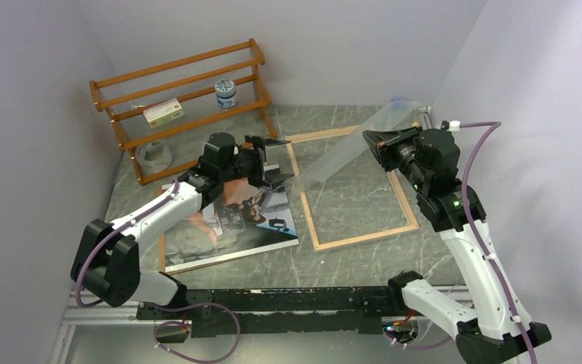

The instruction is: Put the photo into the frame

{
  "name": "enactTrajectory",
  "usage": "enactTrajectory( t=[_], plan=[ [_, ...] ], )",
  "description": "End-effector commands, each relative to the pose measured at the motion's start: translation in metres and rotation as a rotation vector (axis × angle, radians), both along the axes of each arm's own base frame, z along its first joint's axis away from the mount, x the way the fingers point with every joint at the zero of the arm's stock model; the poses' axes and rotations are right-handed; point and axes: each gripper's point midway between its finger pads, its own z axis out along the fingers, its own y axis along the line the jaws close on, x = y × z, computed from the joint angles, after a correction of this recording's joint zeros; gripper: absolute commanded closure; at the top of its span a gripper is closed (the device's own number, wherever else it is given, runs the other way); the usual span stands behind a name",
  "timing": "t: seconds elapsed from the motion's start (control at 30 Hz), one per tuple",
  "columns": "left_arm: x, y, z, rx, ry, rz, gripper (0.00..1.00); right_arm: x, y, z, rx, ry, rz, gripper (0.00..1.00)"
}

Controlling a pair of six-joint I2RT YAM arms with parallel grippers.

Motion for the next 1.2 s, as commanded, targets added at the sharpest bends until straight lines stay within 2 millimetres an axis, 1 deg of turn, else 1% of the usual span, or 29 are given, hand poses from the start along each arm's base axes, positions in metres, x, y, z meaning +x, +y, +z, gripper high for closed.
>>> enactTrajectory(
  t=[0.0, 0.1, 0.23, 0.3, 0.37, 0.4, 0.5, 0.53, 0.57, 0.67, 0.77, 0.8, 0.9, 0.97, 1.07, 1.17],
  plan=[
    [-0.003, -0.012, 0.037, -0.115, 0.044, -0.036, 0.06, 0.001, -0.004, 0.028, 0.042, -0.107, -0.023, 1.0],
    [-0.02, -0.017, 0.038, -0.091, 0.066, -0.1, 0.06, 0.005, -0.006, 0.03, 0.025, -0.122, -0.037, 1.0],
    [-0.031, -0.014, 0.042, -0.096, 0.055, -0.108, 0.06, 0.01, -0.012, 0.031, 0.0, -0.14, -0.073, 1.0],
    [-0.035, -0.009, 0.038, -0.086, 0.062, -0.101, 0.06, 0.011, -0.016, 0.035, -0.019, -0.155, -0.088, 1.0],
    [-0.04, -0.005, 0.028, -0.06, 0.094, -0.089, 0.06, 0.012, -0.02, 0.038, -0.033, -0.166, -0.112, 1.0],
    [-0.041, -0.003, 0.026, -0.058, 0.099, -0.081, 0.06, 0.012, -0.021, 0.04, -0.034, -0.174, -0.117, 1.0],
    [-0.039, -0.003, 0.025, -0.07, 0.1, -0.072, 0.06, 0.012, -0.019, 0.047, -0.009, -0.207, -0.107, 1.0],
    [-0.036, -0.005, 0.03, -0.08, 0.08, -0.075, 0.06, 0.011, -0.016, 0.048, 0.003, -0.212, -0.095, 1.0],
    [-0.034, -0.007, 0.03, -0.079, 0.076, -0.079, 0.06, 0.011, -0.013, 0.049, 0.016, -0.213, -0.079, 1.0],
    [-0.022, -0.013, 0.032, -0.107, 0.057, -0.067, 0.06, 0.007, -0.004, 0.052, 0.05, -0.217, -0.031, 1.0],
    [-0.007, -0.018, 0.037, -0.147, 0.04, -0.039, 0.06, 0.0, 0.001, 0.052, 0.095, -0.217, 0.001, 1.0],
    [-0.002, -0.019, 0.038, -0.159, 0.036, -0.025, 0.08, -0.002, 0.002, 0.052, 0.106, -0.219, 0.011, 1.0],
    [0.009, -0.02, 0.04, -0.178, 0.024, 0.011, 0.21, -0.01, 0.002, 0.047, 0.122, -0.203, 0.022, 1.0],
    [0.013, -0.018, 0.04, -0.178, 0.015, 0.035, 0.35, -0.015, 0.0, 0.046, 0.121, -0.199, 0.018, 1.0],
    [0.015, -0.016, 0.037, -0.167, 0.011, 0.054, 0.53, -0.021, -0.005, 0.043, 0.117, -0.193, 0.007, 1.0],
    [0.017, -0.016, 0.039, -0.164, -0.002, 0.062, 0.67, -0.027, -0.006, 0.042, 0.119, -0.191, 0.012, 1.0]
  ],
)
